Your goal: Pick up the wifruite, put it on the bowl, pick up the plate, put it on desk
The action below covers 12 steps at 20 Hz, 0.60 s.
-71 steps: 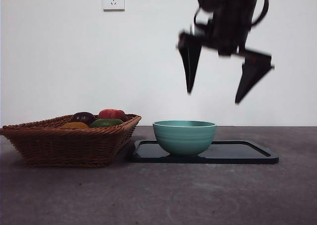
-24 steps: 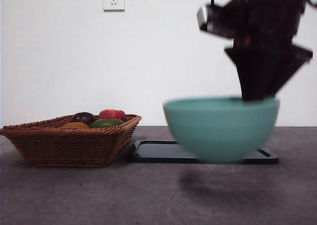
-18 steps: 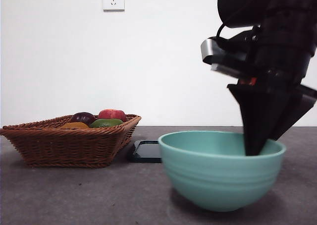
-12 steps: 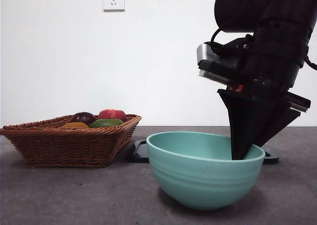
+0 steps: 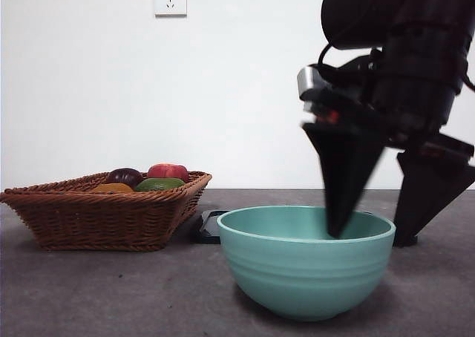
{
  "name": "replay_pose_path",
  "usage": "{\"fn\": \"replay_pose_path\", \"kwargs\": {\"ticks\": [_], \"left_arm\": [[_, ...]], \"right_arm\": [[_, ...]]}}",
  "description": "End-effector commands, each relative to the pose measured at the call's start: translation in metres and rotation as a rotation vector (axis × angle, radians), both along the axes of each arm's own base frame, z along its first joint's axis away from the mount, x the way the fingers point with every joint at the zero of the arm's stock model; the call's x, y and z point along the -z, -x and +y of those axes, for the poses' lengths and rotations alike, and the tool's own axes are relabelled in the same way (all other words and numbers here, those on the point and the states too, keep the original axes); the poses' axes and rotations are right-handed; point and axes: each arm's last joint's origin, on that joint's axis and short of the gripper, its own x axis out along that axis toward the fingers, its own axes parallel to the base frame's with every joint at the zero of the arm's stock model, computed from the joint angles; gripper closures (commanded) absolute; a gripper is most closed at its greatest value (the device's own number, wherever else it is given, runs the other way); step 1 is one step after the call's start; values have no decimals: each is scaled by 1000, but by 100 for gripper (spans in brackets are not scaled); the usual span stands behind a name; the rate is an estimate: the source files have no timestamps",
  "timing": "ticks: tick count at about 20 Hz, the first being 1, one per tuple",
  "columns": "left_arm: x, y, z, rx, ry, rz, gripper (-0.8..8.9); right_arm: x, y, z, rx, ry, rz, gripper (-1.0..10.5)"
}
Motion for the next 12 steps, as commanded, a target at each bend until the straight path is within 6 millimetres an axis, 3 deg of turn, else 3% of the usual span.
{"fn": "replay_pose_path", "kwargs": {"ticks": [1, 6, 9, 12], "left_arm": [[-4, 1, 0, 18, 6, -29, 220], [-4, 1, 0, 18, 6, -29, 220], [-4, 1, 0, 18, 6, -29, 220], [-4, 1, 0, 17, 6, -29, 220]], "right_arm": [[-22, -1, 3, -24, -20, -39, 401], [-87, 24, -15, -51, -101, -173, 393], [-125, 57, -39, -51, -182, -292, 393], [-149, 95, -66, -49, -245, -385, 393]]}}
